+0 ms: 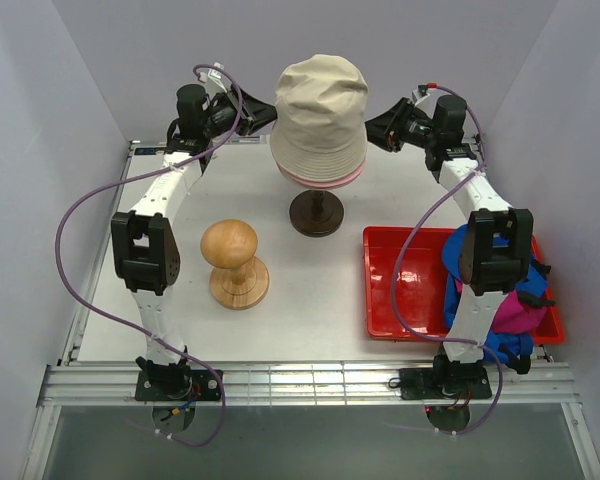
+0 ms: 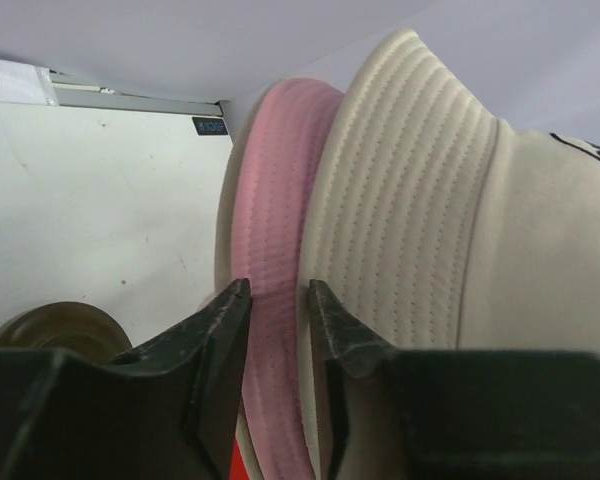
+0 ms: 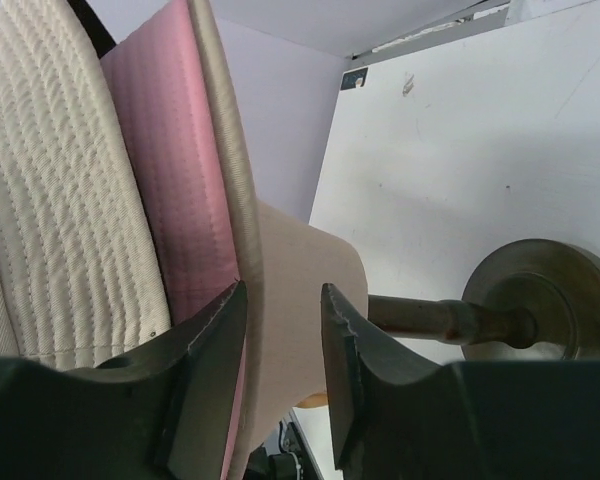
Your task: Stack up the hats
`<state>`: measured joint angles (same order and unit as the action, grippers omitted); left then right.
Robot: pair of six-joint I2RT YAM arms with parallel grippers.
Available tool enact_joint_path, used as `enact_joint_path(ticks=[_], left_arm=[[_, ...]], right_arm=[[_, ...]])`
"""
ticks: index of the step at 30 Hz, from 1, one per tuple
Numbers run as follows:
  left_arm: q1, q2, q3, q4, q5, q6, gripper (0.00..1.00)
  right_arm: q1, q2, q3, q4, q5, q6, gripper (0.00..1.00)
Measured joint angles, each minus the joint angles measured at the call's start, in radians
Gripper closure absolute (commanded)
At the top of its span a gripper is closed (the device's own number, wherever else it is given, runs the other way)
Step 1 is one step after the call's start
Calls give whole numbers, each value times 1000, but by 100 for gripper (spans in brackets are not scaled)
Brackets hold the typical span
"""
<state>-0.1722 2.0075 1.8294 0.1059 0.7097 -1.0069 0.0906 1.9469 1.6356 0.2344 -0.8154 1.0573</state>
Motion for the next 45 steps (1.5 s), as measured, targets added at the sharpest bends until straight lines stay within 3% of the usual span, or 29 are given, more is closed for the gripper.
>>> enact_joint_path(ticks=[4, 10, 19, 25, 36, 45], left_arm=[[3, 8, 12, -30, -3, 2, 45], [10, 14, 53, -77, -18, 14, 36], [63, -16, 71, -188, -94, 50, 32], [95, -117, 47, -306, -171, 114, 32], [100, -645, -362, -314, -209, 138, 30], [100, -852, -654, -316, -152, 113, 30]], right_arm=[[-1, 1, 5, -23, 1, -4, 55], [-10, 1, 42, -85, 13, -29, 49], [-33, -31, 90, -357, 128, -185, 37], [-45, -173, 45, -597, 283, -371, 34], [-70, -758, -370, -884, 591, -588, 26], [-103, -825, -501, -1094, 865, -680, 21]])
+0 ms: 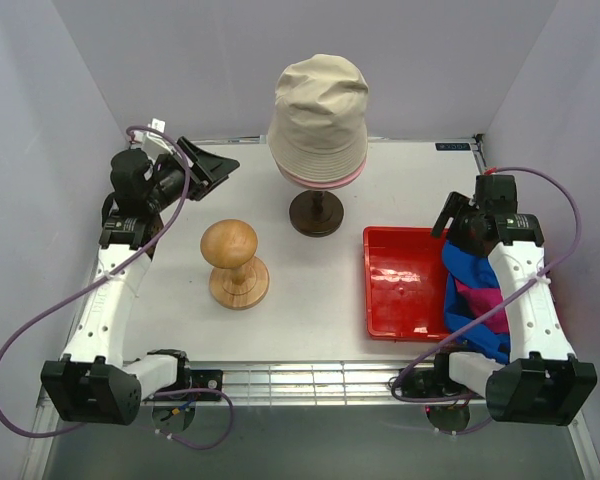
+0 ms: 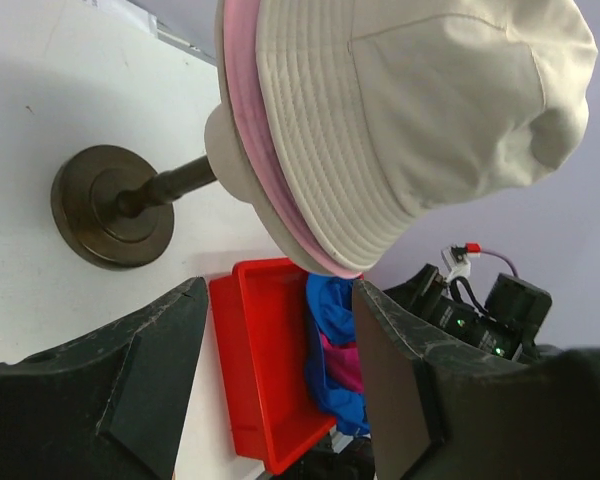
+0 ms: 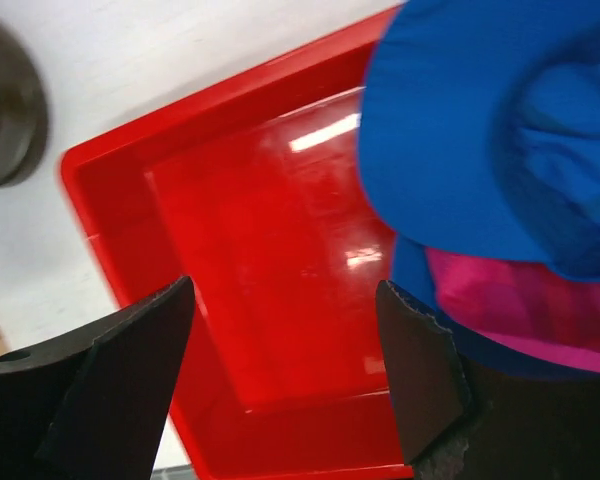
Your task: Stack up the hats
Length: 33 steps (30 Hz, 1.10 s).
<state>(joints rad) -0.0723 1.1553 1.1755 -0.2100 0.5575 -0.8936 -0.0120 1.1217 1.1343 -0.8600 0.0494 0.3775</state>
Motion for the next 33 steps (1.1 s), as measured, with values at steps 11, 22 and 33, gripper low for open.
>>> enact_joint_path(ticks=[11, 22, 33], left_arm=[[-1, -105, -122, 21, 77, -6, 30], [-1, -97, -138, 49, 107, -10, 30], [-1, -95, -141, 61, 117, -10, 30]], right_arm=[[-141, 282, 100, -1, 139, -19, 22], [-211, 528, 251, 60, 81, 48, 21], [-244, 574, 252, 79, 40, 107, 21]])
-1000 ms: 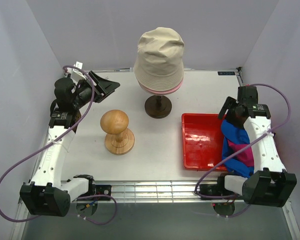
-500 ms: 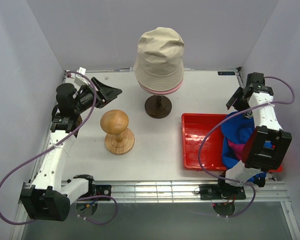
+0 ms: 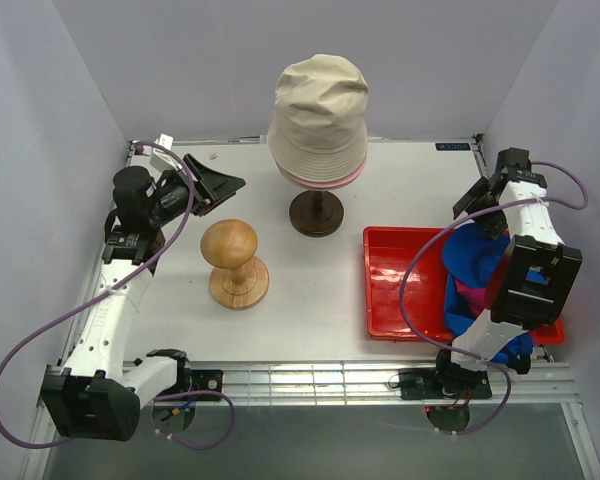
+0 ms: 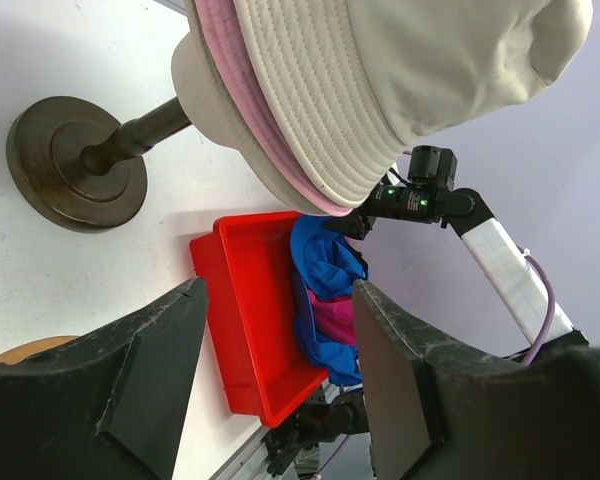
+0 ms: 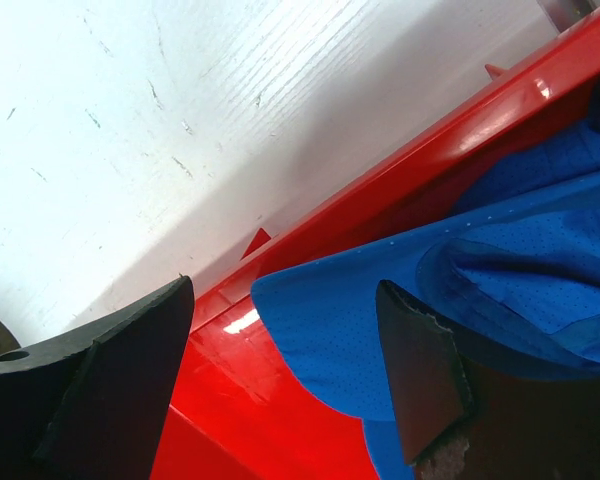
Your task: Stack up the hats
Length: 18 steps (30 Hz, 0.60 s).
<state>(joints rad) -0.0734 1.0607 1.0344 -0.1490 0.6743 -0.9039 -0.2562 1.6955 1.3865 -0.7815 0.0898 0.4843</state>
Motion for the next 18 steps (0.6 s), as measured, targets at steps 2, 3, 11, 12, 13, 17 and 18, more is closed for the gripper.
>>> enact_joint_path(ticks=[2, 3, 11, 12, 13, 17, 18], left_arm=[[0, 0, -4, 3, 1, -2, 30], [0, 0, -8, 5, 2, -3, 30], [0, 11, -13, 13, 10, -6, 30], [0, 11, -13, 14, 11, -6, 30], [0, 11, -13, 15, 11, -6, 30], [0, 11, -14, 20, 15, -7, 30], [0, 11, -14, 21, 16, -7, 30]], right_arm=[[-6, 0, 0, 0, -3, 4, 23], [-9, 0, 0, 0, -5, 6, 23], [-32, 0, 0, 6, -8, 8, 26], [-35, 0, 0, 7, -9, 8, 26], [-37, 0, 0, 7, -10, 9, 28], [-42, 7, 0, 8, -12, 10, 33], [-43, 10, 0, 8, -13, 10, 34]])
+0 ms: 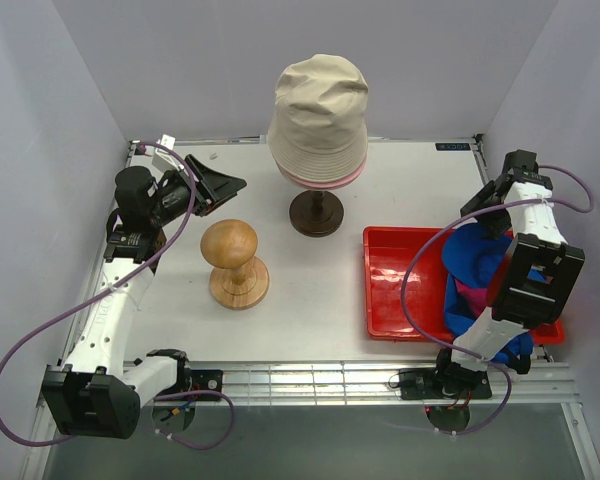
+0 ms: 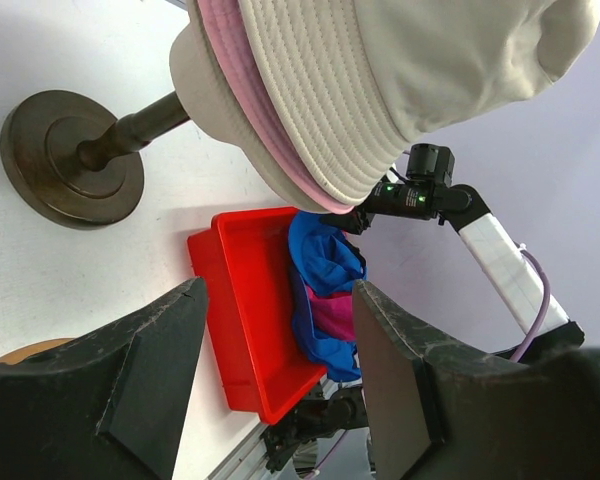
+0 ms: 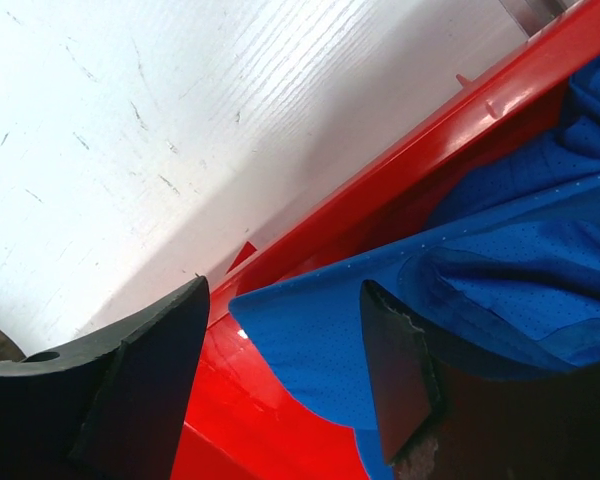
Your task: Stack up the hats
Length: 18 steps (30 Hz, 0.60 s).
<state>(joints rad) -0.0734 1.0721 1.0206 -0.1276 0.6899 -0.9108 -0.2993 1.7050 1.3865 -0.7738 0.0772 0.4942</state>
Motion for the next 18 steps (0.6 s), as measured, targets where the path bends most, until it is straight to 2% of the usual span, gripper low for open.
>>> enact_joint_path(ticks=[3, 14, 16, 18], left_arm=[[0, 0, 0, 1, 1, 0, 30], [0, 0, -3, 2, 3, -5, 30], [0, 0, -8, 4, 3, -7, 30], [0, 0, -14, 5, 3, -8, 30]], right_arm=[[-2, 5, 0, 1, -2, -1, 42], [-3, 2, -5, 20, -6, -4, 87], [-4, -9, -13, 17, -10, -4, 92], [-5, -29, -23, 16, -22, -4, 92]])
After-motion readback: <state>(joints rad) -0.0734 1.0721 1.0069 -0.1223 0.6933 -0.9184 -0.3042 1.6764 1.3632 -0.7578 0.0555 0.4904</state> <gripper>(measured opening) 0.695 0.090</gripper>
